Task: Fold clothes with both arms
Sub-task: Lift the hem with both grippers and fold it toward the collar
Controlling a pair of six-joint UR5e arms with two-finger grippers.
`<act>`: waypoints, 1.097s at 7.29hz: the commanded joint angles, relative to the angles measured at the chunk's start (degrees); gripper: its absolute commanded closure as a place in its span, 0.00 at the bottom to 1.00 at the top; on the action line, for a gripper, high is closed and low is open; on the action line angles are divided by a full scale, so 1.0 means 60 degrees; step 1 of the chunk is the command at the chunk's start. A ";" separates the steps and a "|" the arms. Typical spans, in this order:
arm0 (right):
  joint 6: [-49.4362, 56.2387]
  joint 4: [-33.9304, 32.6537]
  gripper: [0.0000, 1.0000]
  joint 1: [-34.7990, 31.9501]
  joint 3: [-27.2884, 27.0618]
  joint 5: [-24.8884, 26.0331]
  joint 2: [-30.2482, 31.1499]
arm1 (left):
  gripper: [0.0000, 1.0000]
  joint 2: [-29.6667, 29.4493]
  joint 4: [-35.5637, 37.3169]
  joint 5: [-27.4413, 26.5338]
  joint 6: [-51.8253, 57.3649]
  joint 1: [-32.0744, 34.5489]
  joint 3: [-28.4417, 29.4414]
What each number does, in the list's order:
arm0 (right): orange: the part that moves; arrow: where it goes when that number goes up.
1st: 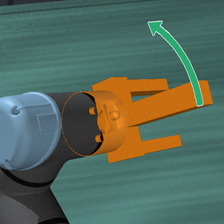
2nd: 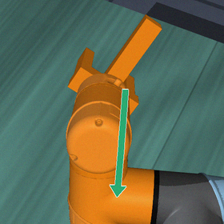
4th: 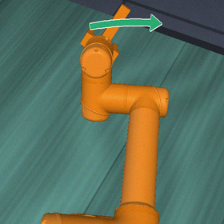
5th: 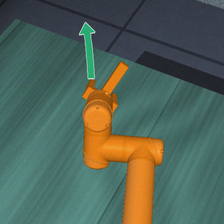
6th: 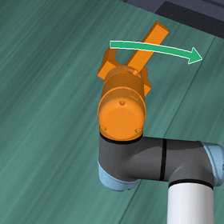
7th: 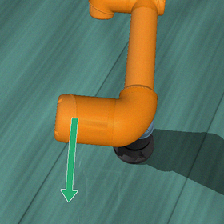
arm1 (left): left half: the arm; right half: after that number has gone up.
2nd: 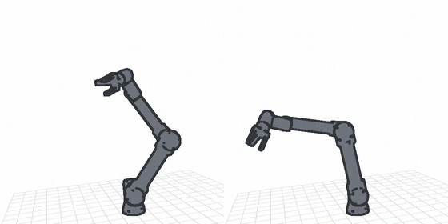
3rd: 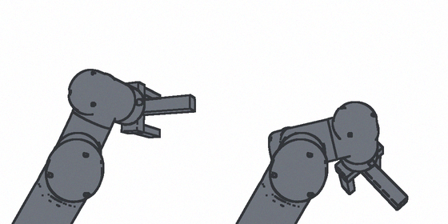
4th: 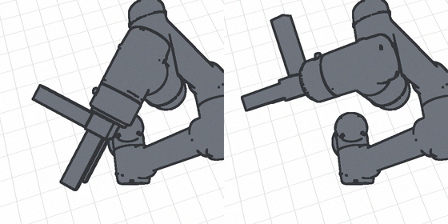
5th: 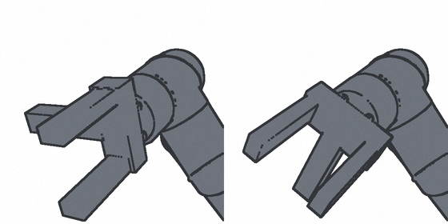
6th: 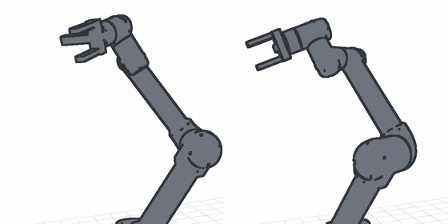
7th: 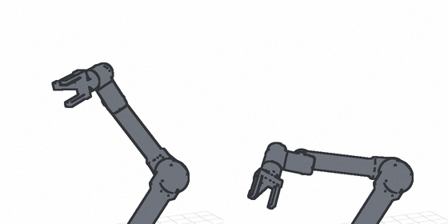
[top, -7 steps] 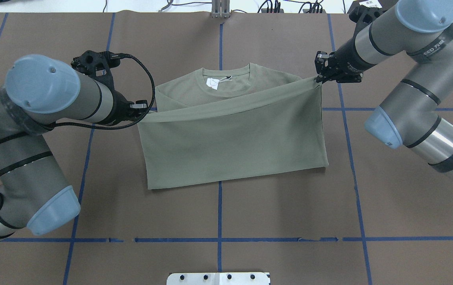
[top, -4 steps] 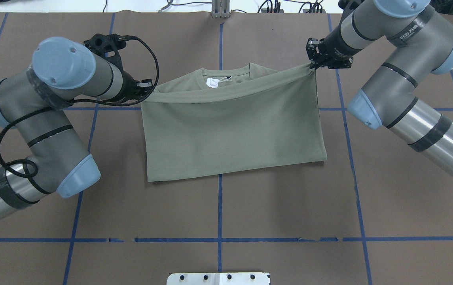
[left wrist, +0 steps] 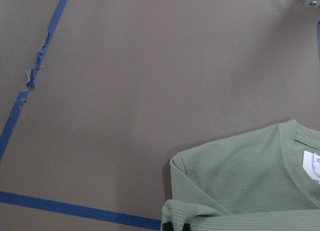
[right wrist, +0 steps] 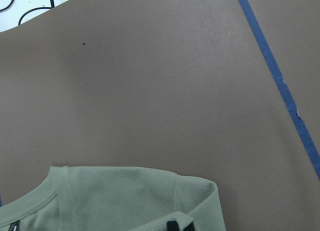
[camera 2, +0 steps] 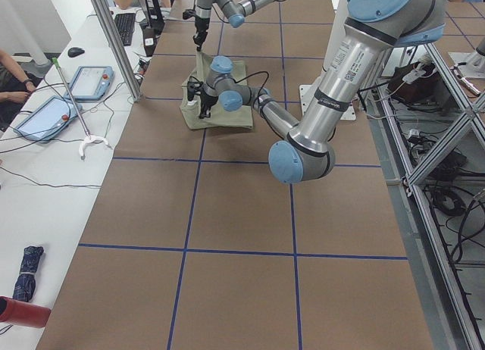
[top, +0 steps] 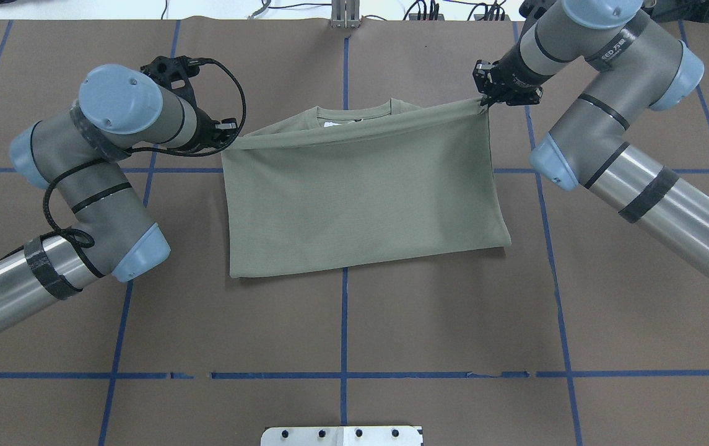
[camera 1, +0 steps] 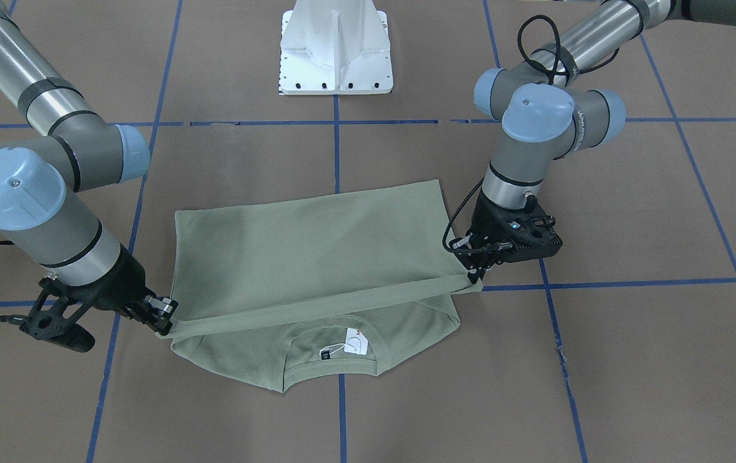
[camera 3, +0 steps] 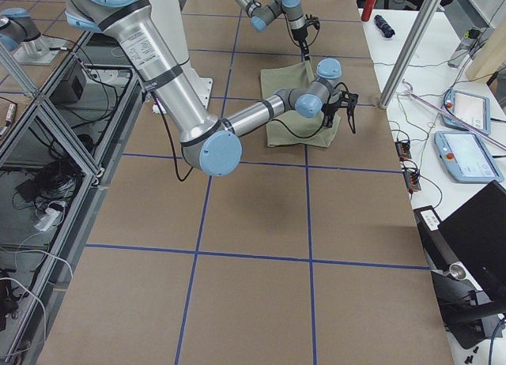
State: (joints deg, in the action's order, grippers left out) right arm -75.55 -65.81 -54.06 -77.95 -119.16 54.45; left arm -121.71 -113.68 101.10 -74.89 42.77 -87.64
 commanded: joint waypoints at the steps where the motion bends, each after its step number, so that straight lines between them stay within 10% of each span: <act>1: -0.0006 0.0026 1.00 0.0001 0.0261 0.0011 -0.0226 | 1.00 -0.0280 -0.0082 -0.0019 -0.0057 0.0050 0.0353; 8: 0.0009 0.0026 1.00 -0.0146 0.0790 0.0011 -0.0550 | 1.00 -0.1234 -0.0287 -0.0033 -0.0130 0.0284 0.1614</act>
State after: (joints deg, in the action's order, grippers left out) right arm -75.53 -65.67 -54.67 -73.45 -119.09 51.14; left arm -128.75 -115.33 100.90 -75.67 44.34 -78.65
